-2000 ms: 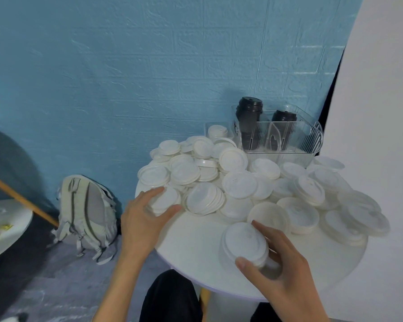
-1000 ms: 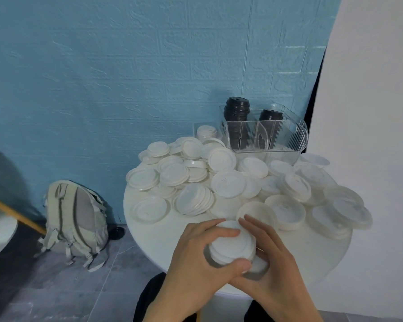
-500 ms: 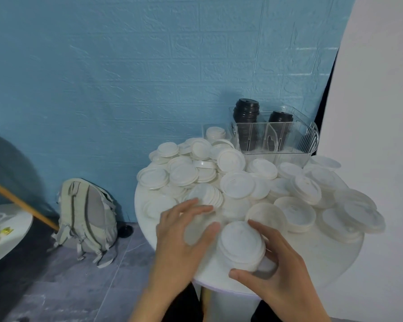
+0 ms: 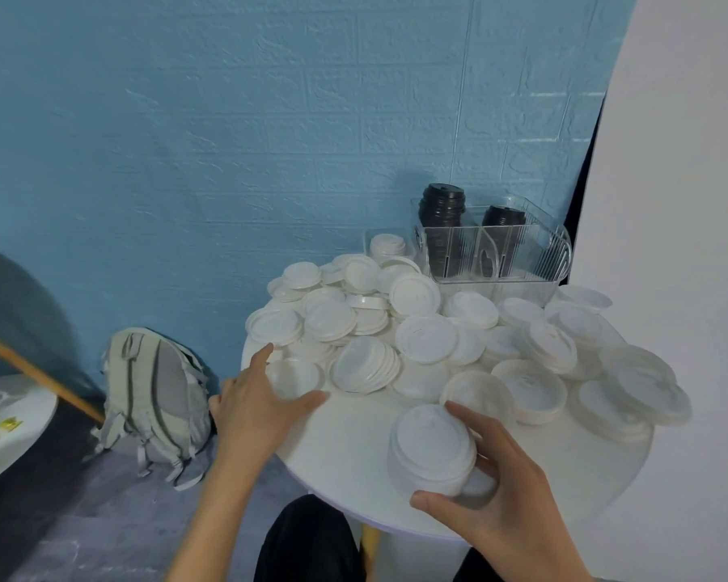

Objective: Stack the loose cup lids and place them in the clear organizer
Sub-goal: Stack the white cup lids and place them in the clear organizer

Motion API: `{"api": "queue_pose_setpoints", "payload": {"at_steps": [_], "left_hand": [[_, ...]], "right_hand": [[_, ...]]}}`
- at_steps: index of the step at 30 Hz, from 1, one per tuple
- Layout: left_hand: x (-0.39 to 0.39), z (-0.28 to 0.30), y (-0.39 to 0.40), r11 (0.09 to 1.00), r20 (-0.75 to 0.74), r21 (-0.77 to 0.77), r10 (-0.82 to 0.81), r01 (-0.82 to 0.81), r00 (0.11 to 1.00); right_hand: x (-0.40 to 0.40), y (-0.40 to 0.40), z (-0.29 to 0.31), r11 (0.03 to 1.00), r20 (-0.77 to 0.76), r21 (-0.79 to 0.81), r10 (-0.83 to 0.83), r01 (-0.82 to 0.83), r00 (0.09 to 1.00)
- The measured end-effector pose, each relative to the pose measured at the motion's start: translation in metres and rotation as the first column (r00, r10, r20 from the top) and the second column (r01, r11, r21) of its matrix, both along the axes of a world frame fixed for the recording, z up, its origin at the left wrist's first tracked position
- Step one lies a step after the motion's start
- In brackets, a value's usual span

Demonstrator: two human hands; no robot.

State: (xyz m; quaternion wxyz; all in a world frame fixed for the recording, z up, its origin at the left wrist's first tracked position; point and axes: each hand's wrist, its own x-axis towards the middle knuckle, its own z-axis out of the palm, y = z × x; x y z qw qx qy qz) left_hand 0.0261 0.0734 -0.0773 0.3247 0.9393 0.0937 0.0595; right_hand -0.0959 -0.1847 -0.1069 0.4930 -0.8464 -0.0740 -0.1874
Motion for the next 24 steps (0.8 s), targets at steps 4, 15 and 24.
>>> {"api": "queue_pose_setpoints", "payload": {"at_steps": [4, 15, 24], "left_hand": [[-0.010, 0.004, 0.002, 0.995, 0.064, -0.101, -0.007, 0.013, 0.998], [-0.071, 0.029, -0.055, 0.665, 0.322, -0.590, -0.326, 0.458, 0.889], [-0.090, 0.002, -0.090, 0.554, 0.368, -0.652, -0.364, 0.517, 0.856]], "right_hand": [[0.000, 0.000, 0.001, 1.000, 0.000, -0.002, 0.007, -0.007, 1.000], [-0.001, 0.000, -0.002, 1.000, -0.018, 0.002, 0.006, -0.006, 1.000], [-0.003, 0.003, -0.003, 0.997, -0.049, 0.079, -0.008, 0.012, 0.999]]}}
